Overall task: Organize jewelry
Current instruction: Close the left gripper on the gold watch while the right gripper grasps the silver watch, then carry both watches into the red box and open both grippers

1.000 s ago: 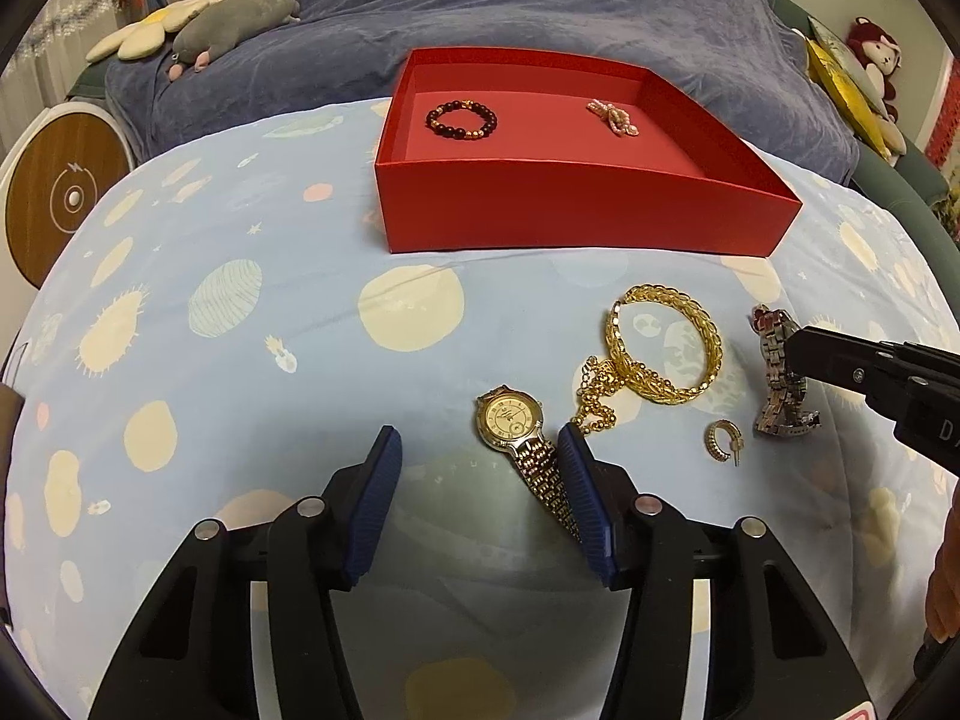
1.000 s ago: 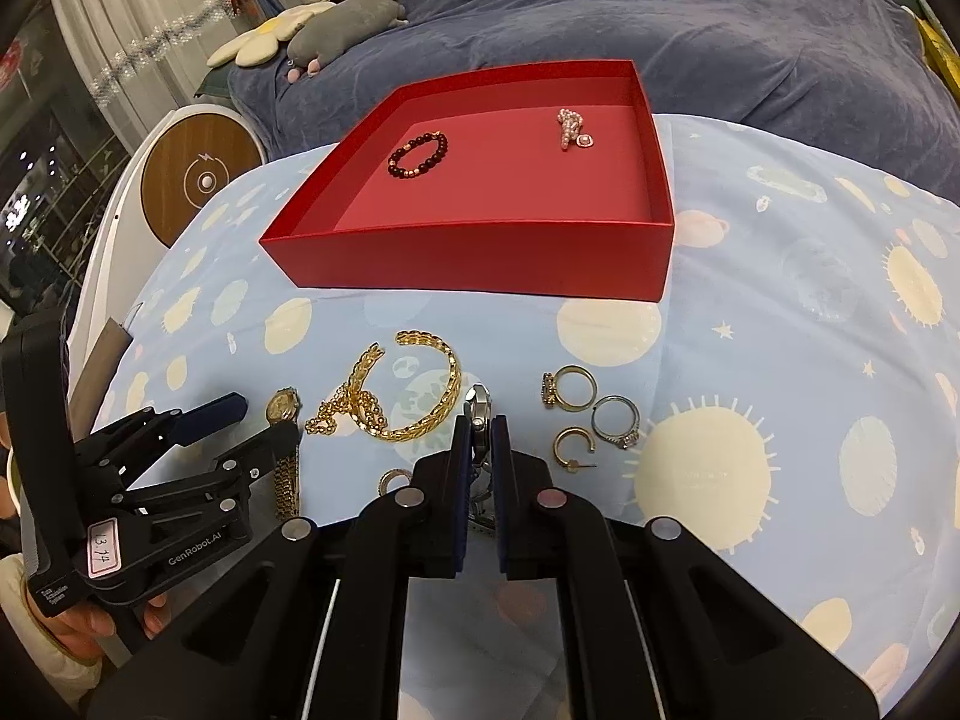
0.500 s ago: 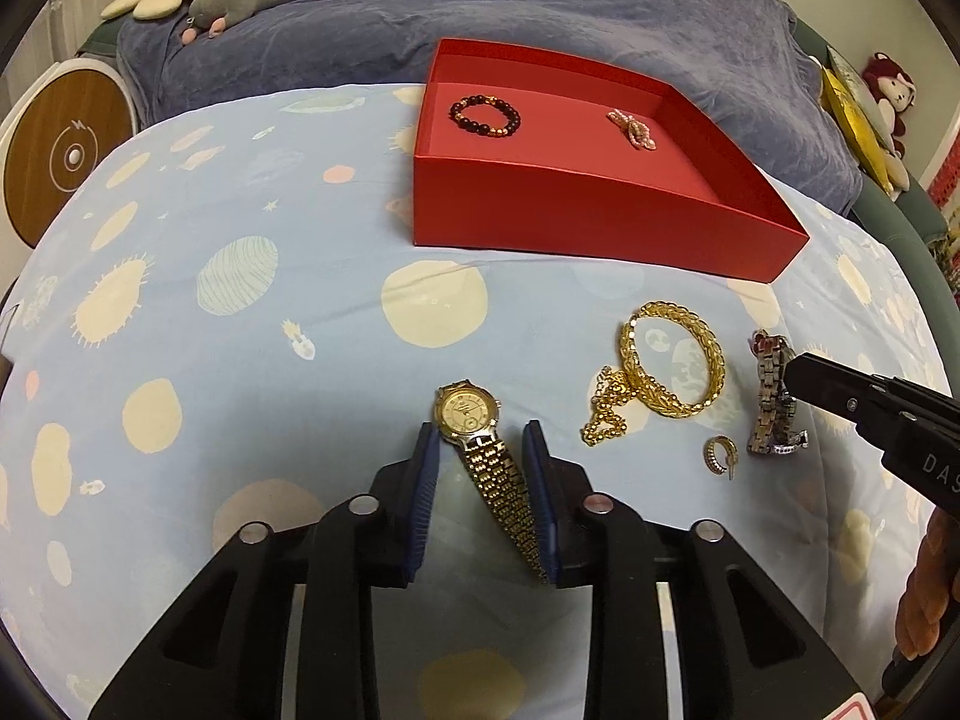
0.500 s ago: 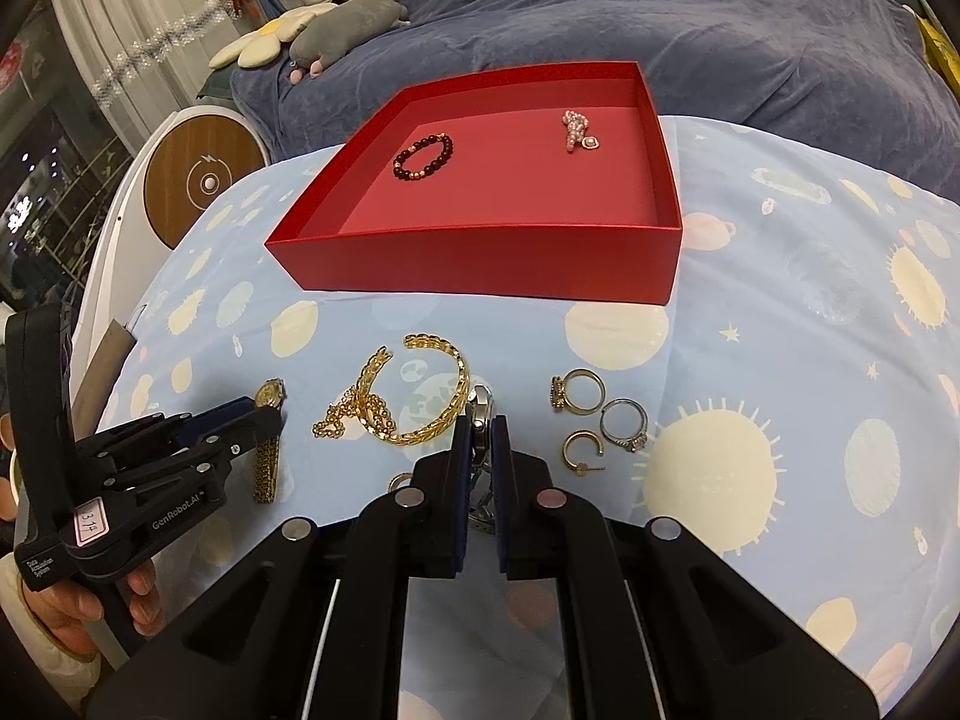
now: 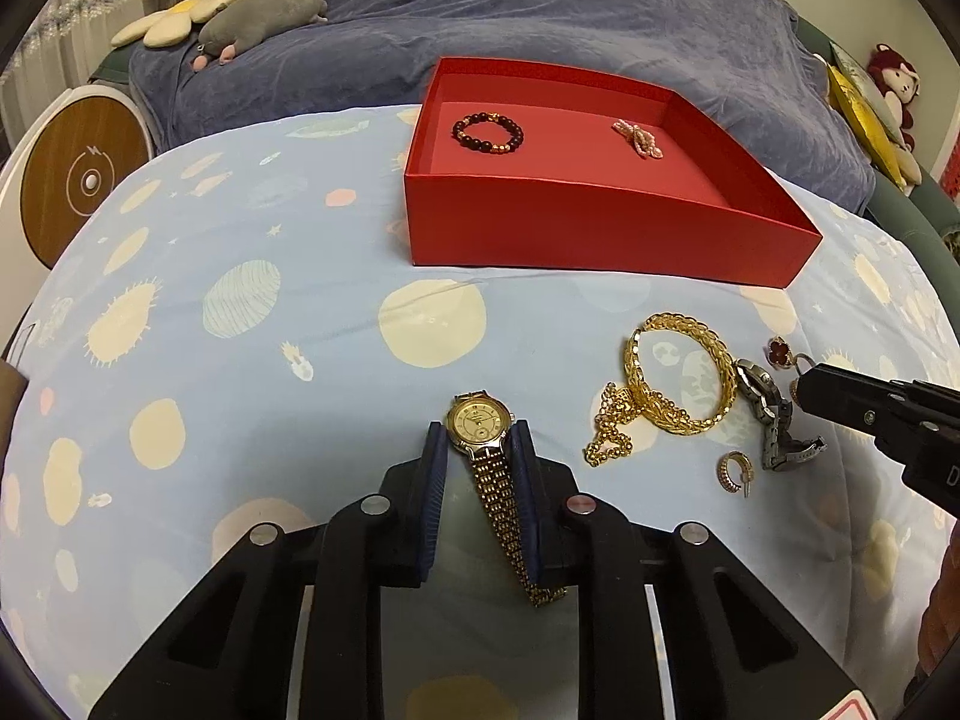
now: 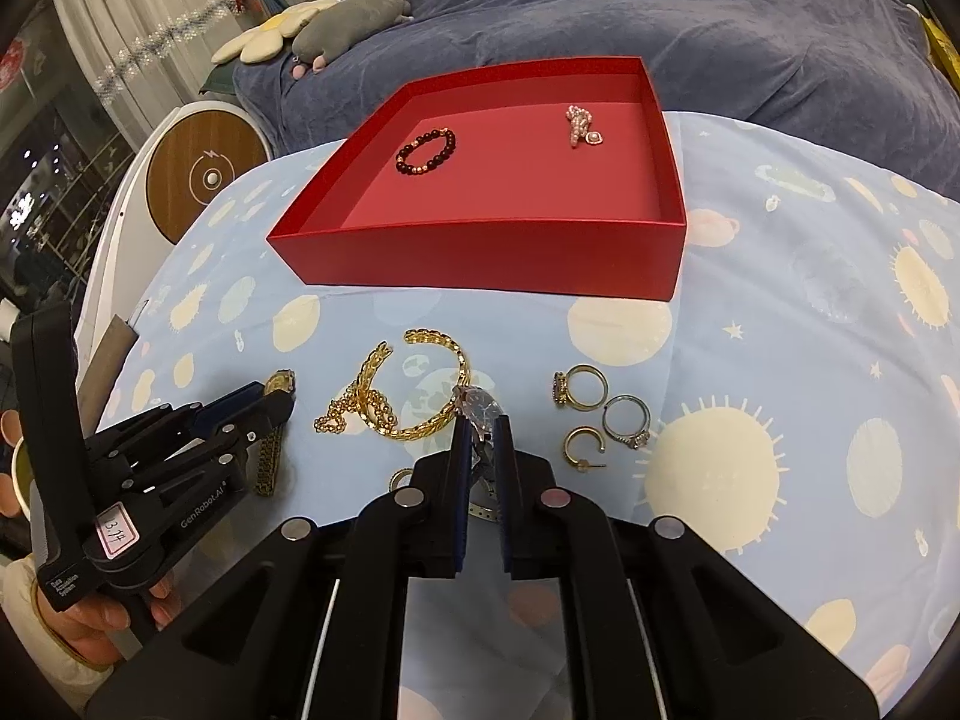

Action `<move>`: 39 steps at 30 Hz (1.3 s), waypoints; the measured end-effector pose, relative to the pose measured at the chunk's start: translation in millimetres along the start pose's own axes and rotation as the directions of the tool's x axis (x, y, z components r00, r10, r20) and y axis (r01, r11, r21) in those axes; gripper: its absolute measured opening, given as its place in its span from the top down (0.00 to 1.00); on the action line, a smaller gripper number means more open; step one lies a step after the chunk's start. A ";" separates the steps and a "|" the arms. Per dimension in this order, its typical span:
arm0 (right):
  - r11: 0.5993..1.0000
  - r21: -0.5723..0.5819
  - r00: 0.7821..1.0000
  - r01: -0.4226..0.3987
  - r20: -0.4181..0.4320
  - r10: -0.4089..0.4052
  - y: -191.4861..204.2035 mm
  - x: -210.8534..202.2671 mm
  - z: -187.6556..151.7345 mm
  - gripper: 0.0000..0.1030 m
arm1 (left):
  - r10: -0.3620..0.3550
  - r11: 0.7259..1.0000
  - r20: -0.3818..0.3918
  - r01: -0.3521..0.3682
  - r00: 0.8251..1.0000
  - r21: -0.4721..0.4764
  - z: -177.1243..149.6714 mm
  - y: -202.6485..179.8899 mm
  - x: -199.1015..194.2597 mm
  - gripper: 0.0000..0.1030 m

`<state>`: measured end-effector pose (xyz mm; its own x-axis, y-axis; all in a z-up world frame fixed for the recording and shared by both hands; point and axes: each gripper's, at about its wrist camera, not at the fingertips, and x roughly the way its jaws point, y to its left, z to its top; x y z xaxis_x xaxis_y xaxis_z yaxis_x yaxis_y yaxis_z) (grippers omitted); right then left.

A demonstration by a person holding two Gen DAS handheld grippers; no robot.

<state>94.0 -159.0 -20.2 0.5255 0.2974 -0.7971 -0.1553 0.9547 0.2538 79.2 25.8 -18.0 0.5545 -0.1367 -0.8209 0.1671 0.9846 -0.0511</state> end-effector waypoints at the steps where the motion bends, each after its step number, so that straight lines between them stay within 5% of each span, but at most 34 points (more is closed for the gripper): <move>1: 1.000 -0.005 1.000 0.000 -0.006 0.000 1.2 1.7 -0.1 0.91 | 0.002 1.000 0.001 -0.002 1.000 0.003 0.7 0.8 -0.3 0.82; 3: 1.000 -0.019 1.000 0.004 -0.018 -0.004 4.2 6.3 -0.7 0.89 | 0.000 1.000 0.000 0.000 1.000 0.003 1.3 1.6 -0.1 0.82; 6: 0.999 -0.043 0.999 0.027 -0.016 -0.028 8.2 12.3 -0.3 0.71 | -0.009 1.000 -0.003 0.009 1.000 -0.006 0.5 1.9 -0.1 0.82; 10: 0.998 -0.045 0.998 0.049 -0.024 -0.050 4.7 22.6 4.6 0.72 | -0.024 1.000 -0.007 0.024 1.000 -0.015 0.7 3.6 0.0 0.82; 16: 0.996 -0.054 0.997 0.075 -0.020 -0.076 1.0 27.4 4.0 0.92 | -0.061 0.998 -0.013 0.060 0.998 -0.031 -1.2 7.3 -2.1 0.83; 33: 0.999 -0.021 0.995 0.036 0.097 -0.034 3.8 -15.1 13.2 0.92 | -0.155 0.987 0.042 0.156 0.987 -0.020 6.9 -2.3 -35.8 0.84; 35: 0.999 -0.016 0.993 0.032 0.114 -0.030 2.3 -21.9 15.5 0.92 | -0.162 0.986 0.057 0.164 0.985 -0.016 10.2 -3.3 -41.0 0.92; 39: 0.999 -0.005 0.990 0.034 0.137 -0.033 -1.6 -31.4 17.9 0.92 | -0.186 0.982 0.068 0.188 0.980 -0.020 14.9 -4.1 -48.1 0.92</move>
<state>92.8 -170.1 14.3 0.6397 0.2619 -0.7226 -0.1418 0.9642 0.2240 63.9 26.7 30.2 0.5676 -0.3245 -0.7566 0.2521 0.9434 -0.2156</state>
